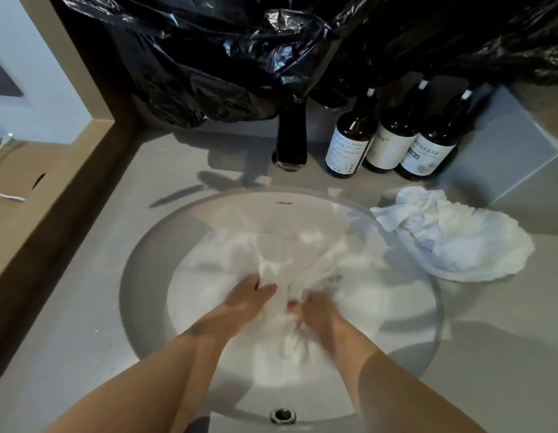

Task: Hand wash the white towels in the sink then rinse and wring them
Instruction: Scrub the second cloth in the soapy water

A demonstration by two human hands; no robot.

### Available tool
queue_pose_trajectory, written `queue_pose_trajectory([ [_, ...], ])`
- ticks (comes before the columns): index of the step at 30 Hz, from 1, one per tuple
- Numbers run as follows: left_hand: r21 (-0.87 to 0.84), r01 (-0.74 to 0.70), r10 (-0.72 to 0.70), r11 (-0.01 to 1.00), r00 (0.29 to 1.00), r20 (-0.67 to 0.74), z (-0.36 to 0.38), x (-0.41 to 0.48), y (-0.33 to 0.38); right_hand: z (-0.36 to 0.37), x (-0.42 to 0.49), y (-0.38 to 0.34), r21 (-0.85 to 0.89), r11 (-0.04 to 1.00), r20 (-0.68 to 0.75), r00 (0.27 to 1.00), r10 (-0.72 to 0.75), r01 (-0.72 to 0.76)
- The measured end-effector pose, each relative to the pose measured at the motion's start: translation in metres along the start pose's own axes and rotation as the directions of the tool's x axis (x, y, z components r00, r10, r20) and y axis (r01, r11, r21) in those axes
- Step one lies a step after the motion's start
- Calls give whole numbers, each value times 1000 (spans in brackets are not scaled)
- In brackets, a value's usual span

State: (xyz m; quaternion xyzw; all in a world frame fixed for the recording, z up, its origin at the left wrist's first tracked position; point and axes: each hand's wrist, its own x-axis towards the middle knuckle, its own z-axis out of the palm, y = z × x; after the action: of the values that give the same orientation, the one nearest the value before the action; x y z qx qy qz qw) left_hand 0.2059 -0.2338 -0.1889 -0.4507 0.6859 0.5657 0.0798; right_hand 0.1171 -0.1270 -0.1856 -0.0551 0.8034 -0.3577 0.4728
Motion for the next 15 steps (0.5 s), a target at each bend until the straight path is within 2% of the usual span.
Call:
queue_pose_trajectory([
  [2,7,-106,106,994,993,-44,-9,-7,9,-11,-7,-10,142,987,-108,992,-62,77],
  [4,-151,-206,192,967,976,-106,-18,-18,20,-16,-19,-24,268,937,-210,963,-171,225],
  [6,-336,-258,212,906,962,-170,-19,-32,37,-10,-39,-38,330,880,-230,933,-275,341],
  [8,-589,-189,92,786,977,-191,-13,-37,50,7,-64,-50,258,855,-226,889,-399,450],
  [10,-794,-42,12,607,999,-44,-6,-49,66,18,-76,-60,71,831,-254,815,-520,552],
  [11,-820,2,23,573,1000,19,-2,-55,73,16,-74,-66,17,821,-285,790,-543,570],
  [12,-816,31,39,578,997,66,2,-60,78,12,-68,-70,28,833,-309,797,-518,552],
  [15,-796,59,14,602,996,84,2,-68,87,-3,-54,-76,289,812,-367,842,-395,507],
])
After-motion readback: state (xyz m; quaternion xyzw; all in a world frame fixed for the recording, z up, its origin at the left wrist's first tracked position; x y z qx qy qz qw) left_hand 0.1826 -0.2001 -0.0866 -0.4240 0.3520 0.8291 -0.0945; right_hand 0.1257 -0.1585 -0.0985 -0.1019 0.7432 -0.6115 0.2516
